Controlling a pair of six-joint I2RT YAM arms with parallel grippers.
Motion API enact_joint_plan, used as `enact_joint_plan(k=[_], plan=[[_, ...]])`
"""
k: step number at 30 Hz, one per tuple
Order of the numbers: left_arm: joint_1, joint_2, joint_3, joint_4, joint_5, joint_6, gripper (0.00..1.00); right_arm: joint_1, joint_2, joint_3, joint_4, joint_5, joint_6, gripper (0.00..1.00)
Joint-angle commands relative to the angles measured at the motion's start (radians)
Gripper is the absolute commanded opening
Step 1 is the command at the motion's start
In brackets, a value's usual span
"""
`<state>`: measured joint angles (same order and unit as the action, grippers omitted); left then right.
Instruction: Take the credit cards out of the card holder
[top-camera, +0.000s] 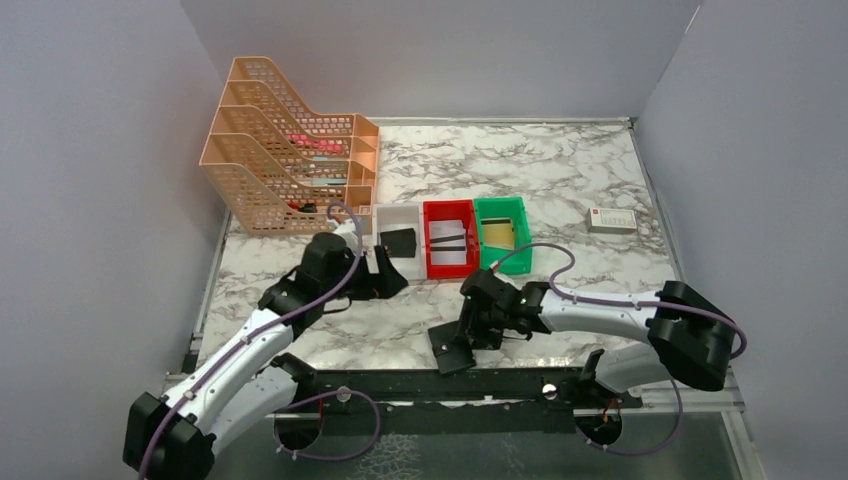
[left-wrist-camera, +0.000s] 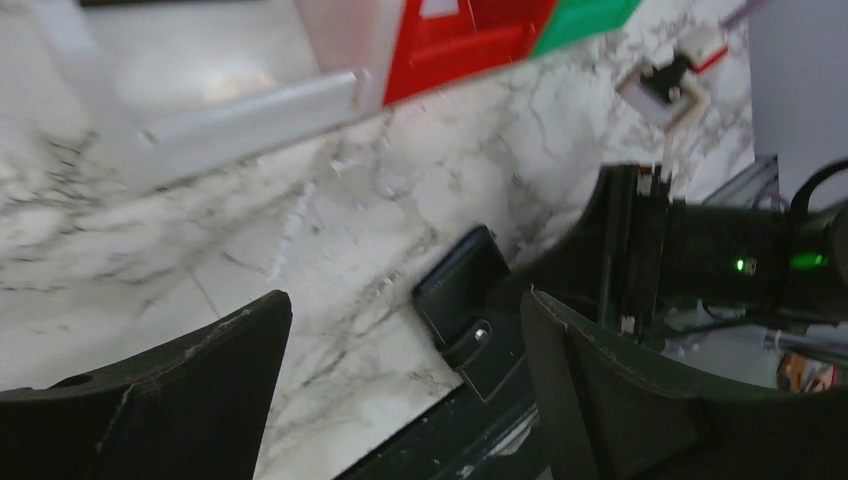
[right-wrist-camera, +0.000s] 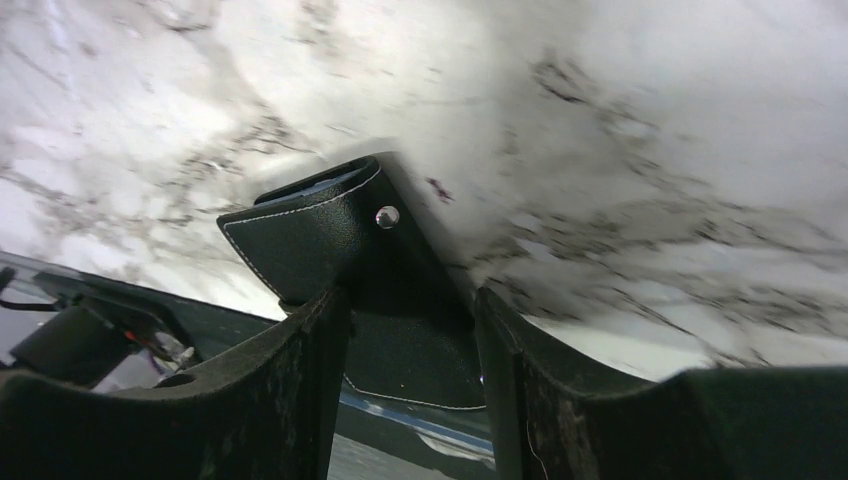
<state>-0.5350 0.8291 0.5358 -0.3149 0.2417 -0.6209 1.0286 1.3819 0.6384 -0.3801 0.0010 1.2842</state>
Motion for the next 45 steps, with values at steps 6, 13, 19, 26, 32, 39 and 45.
enact_joint_plan(k=[6,13,19,26,32,39,45], plan=[[-0.476,0.048,-0.089,0.058,-0.339,-0.304,0.78,0.013,-0.065,-0.119,0.293,0.094,-0.154,0.57],[-0.726,0.236,-0.03,0.073,-0.543,-0.442,0.68,0.013,-0.105,-0.162,0.33,0.046,-0.295,0.59],[-0.795,0.413,0.018,0.086,-0.612,-0.491,0.64,0.013,-0.085,-0.186,0.358,-0.001,-0.328,0.59],[-0.832,0.623,0.133,0.097,-0.644,-0.412,0.45,0.012,-0.091,-0.217,0.367,-0.003,-0.355,0.59],[-0.852,0.692,0.154,0.01,-0.694,-0.436,0.23,0.013,-0.084,-0.26,0.388,0.007,-0.338,0.56],[-0.852,0.636,0.124,0.008,-0.71,-0.413,0.23,0.013,-0.059,-0.334,0.441,-0.012,-0.371,0.34],[-0.851,0.528,0.059,-0.008,-0.764,-0.444,0.42,0.012,0.019,-0.324,0.393,0.011,-0.394,0.22]])
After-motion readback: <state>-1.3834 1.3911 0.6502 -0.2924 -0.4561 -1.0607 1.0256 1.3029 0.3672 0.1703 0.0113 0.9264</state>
